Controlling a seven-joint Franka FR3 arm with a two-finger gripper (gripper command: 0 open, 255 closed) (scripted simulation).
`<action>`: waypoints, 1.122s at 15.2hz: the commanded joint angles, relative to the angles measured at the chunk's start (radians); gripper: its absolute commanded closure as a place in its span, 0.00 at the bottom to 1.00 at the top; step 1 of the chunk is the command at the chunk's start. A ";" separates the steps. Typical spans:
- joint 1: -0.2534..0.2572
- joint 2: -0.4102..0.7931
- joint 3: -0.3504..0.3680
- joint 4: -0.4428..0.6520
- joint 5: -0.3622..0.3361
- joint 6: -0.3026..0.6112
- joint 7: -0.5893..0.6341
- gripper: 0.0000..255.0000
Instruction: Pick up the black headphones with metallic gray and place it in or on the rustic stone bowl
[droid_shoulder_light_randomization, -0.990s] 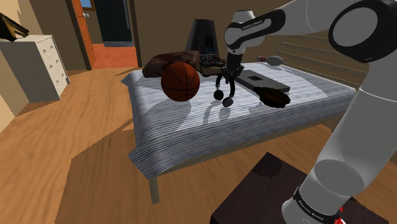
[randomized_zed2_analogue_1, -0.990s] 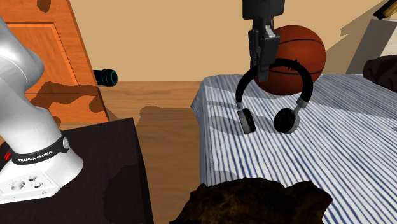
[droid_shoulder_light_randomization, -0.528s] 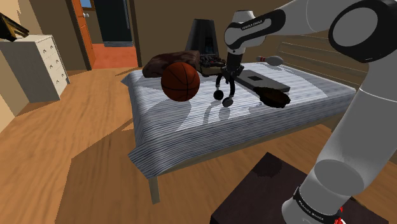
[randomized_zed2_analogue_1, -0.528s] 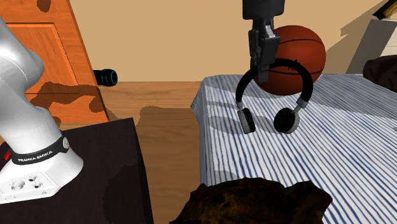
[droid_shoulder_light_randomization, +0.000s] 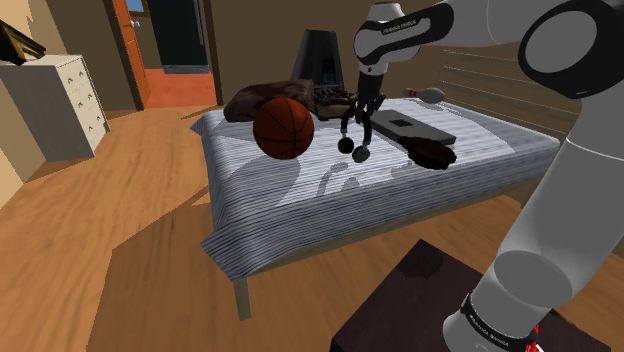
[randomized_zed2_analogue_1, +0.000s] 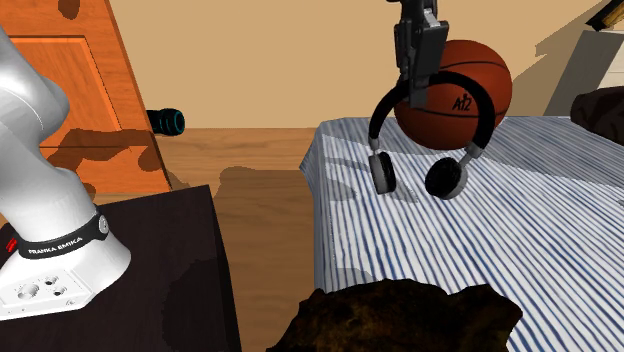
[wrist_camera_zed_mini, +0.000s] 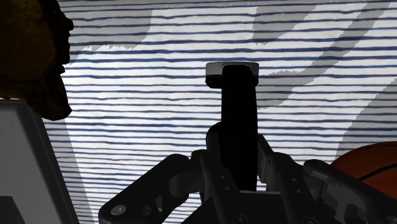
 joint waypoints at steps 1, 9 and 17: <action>0.001 -0.003 0.000 0.025 0.000 -0.028 -0.001 1.00; 0.001 0.002 0.001 0.139 0.003 -0.136 -0.009 1.00; -0.001 0.023 -0.001 0.273 0.010 -0.250 -0.019 1.00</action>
